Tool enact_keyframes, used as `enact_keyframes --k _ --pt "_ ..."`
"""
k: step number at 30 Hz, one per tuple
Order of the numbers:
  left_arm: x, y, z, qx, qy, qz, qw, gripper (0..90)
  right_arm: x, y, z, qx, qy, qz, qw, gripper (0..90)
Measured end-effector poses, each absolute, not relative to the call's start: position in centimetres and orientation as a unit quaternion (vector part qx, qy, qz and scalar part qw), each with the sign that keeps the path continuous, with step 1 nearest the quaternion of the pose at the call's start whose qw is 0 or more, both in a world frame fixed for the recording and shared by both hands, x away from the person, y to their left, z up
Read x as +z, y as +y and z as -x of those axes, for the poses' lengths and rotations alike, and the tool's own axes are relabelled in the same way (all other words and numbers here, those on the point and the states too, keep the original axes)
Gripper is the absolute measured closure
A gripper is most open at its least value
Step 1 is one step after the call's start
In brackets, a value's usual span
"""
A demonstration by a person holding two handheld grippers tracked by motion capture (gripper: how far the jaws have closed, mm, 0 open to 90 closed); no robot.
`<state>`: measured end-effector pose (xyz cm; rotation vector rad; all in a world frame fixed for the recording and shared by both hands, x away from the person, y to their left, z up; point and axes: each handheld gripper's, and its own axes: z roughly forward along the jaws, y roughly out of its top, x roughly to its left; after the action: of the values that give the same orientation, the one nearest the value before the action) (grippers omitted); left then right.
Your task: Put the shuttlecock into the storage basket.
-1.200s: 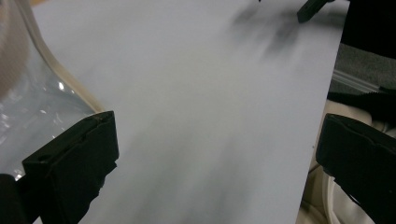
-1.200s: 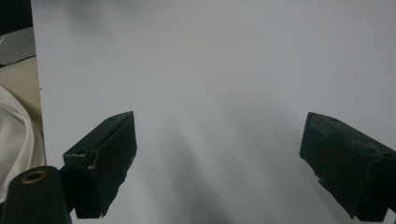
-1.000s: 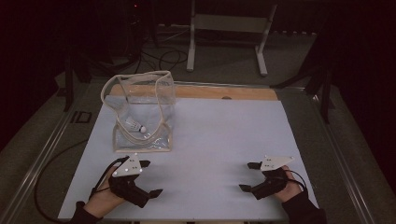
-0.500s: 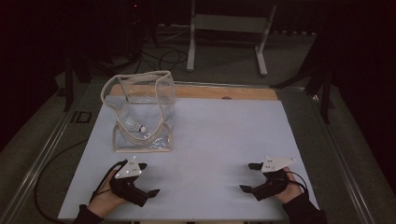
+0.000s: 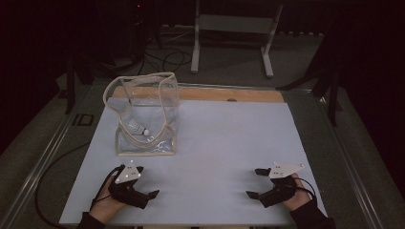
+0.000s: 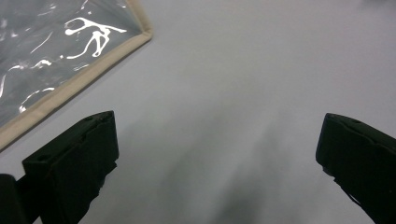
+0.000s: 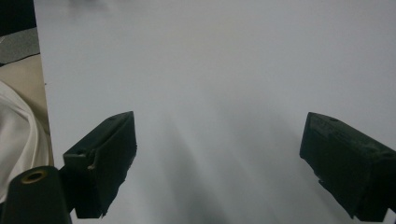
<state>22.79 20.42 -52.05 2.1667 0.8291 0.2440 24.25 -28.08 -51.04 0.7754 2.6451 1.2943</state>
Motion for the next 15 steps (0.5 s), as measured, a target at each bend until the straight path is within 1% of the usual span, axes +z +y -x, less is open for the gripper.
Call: enact_keyframes --k 7,15 --pt "-52.27 21.02 -22.62 0.113 0.348 -0.843 0.394 0.2 -51.08 -28.23 -23.91 0.427 0.865 -0.257 0.052 10.8" --pt "-52.47 21.54 -22.41 0.118 0.361 -0.829 0.41 0.2 -51.39 -28.1 -23.56 0.428 0.865 -0.255 0.059 10.8"
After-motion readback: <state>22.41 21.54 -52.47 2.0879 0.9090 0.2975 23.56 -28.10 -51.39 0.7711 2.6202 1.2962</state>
